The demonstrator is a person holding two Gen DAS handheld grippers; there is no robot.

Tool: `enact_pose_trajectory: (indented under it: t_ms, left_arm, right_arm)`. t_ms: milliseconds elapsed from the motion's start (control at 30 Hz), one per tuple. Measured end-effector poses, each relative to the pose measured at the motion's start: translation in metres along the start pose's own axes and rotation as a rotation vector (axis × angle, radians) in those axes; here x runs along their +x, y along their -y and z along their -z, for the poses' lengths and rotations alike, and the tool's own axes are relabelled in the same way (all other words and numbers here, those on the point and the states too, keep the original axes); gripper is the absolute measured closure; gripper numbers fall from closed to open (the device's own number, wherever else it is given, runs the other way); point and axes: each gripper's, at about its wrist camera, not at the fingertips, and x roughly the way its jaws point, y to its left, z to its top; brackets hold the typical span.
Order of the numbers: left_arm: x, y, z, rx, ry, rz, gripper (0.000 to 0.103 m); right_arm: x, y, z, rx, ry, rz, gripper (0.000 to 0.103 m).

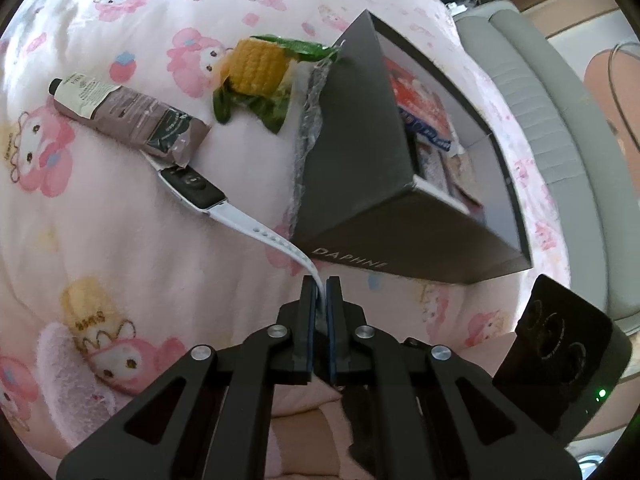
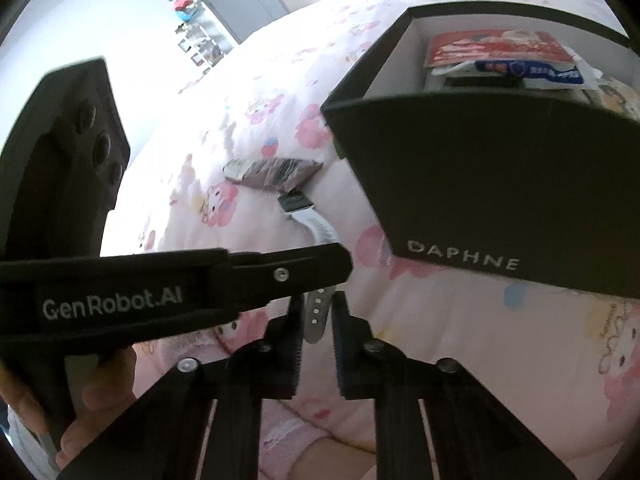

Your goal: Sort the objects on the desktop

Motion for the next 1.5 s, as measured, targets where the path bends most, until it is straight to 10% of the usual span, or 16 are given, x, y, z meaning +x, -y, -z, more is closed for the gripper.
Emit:
enact_pose_trajectory:
  t_ms: [267,700,833,1300,1500]
  left_arm:
    - [-0.014,-0.02,-0.005,-0.131,0.033,0.112,0.086]
    - [-0.01,-0.076,-0.014,-0.412,0.093,-0.01,0.086]
    - [-0.017,-0.089,-0.016,-0.494,0.143,0.093,0.084]
    - [-0.002,-0.09,-0.02,-0.494,0.123,0.072,0.08]
    - [0.003,-0.069,-0.021,-0.348,0.08,-0.047,0.102]
  right_arm:
    - [-0.025,0.0,-0.005,-0.012,0.075,0.041,0.101]
    - [-0.056,0.014,-0.009,0.035,0.186,0.095,0.102]
    - [-0.054,0.014,-0.008,0.037,0.187,0.099,0.102]
    - [-0.05,0.013,-0.01,0.035,0.19,0.105,0.101]
    - [-0.039,0.023,-0.011,0.071,0.153,0.078,0.099]
